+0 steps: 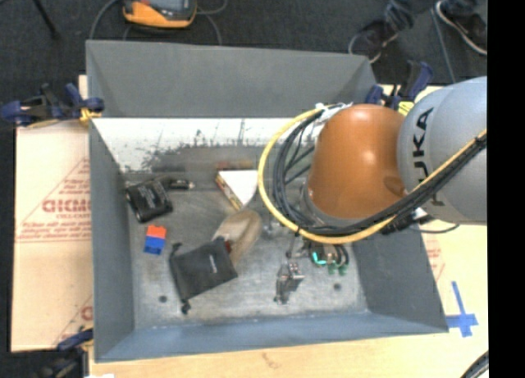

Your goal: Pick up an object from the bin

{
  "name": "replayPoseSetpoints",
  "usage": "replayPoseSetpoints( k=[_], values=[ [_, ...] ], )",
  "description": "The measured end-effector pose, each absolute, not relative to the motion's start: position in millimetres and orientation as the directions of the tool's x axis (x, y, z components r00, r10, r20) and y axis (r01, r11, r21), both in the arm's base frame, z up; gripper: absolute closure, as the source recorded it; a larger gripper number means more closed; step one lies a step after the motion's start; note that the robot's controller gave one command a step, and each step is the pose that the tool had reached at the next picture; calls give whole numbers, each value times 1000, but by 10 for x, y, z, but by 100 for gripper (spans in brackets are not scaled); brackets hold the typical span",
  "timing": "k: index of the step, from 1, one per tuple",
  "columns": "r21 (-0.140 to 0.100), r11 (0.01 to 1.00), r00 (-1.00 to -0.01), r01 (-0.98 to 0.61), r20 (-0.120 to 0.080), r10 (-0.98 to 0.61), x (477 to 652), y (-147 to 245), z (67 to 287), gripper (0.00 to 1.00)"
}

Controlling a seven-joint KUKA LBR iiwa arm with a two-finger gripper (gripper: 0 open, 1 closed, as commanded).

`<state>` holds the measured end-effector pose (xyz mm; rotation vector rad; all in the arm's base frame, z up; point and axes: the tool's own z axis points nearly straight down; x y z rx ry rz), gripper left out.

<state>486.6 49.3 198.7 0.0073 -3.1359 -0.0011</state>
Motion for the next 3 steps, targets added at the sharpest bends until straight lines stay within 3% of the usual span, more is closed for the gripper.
replayPoseSetpoints(
  k=[1, 2, 3],
  values=[
    [1, 1000, -1000, -3, -3, -3, 4884, 491, 2028, 0],
    [-2, 995, -995, -100, -15, -100, 5178, 1116, 765, 100],
    [-2, 995, -995, -98, -15, -98, 5178, 1116, 765, 100]
  ],
)
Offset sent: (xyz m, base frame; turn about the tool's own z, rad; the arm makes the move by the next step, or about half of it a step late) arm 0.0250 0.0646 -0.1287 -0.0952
